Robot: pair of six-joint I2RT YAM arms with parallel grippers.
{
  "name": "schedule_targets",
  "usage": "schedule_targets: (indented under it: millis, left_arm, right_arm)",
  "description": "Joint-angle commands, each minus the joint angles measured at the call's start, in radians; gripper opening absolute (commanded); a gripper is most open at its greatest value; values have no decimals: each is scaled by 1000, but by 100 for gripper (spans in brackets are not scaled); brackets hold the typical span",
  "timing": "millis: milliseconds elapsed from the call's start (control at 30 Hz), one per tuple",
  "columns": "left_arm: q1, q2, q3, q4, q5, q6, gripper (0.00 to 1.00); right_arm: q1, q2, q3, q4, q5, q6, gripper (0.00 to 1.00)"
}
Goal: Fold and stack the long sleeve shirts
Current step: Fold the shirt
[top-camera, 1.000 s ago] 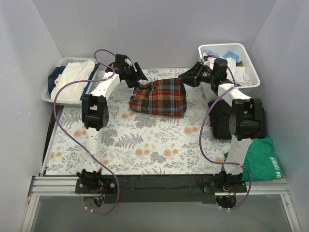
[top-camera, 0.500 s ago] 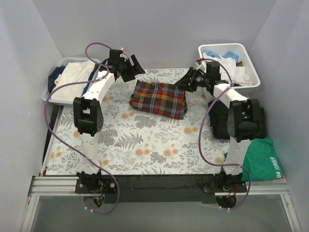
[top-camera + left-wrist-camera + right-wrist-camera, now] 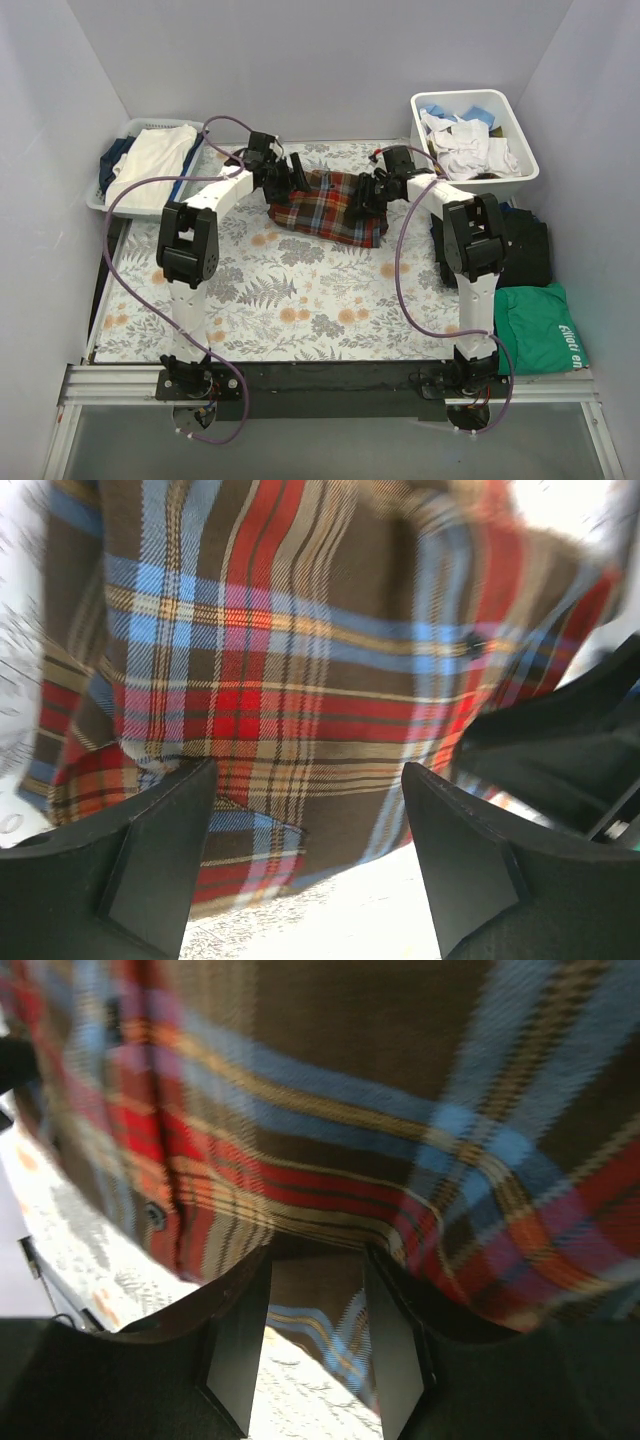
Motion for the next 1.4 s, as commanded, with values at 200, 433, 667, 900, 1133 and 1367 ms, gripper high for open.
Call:
schedule_targets:
  millis: [200,433,667,900,1133,1367]
  left_arm:
    - [-26,9,-147,-69,-202,70,73]
    - [-61,-87,-320,-132,-320,75,72]
    - [-83,-296,-509,-123,-259,59,72]
    - [-83,-356,-380,-158,-271,60,74]
    - [-84,-365,-259,-216,-343,41,76]
    - [-69,-339,-251,-256,-368,26,76]
  right_arm:
    - [-6,64,-12,-181,146,-81,49]
    - [6,10,-81,-229,160,-138,48]
    - [83,-132,-176,-298,208,-210,48]
    - [94,-237,-80,-303,215,-206,50]
    - [34,-306,-15,-318,246,-172,69]
    - [-84,-306,-121,-295,179,-230,94]
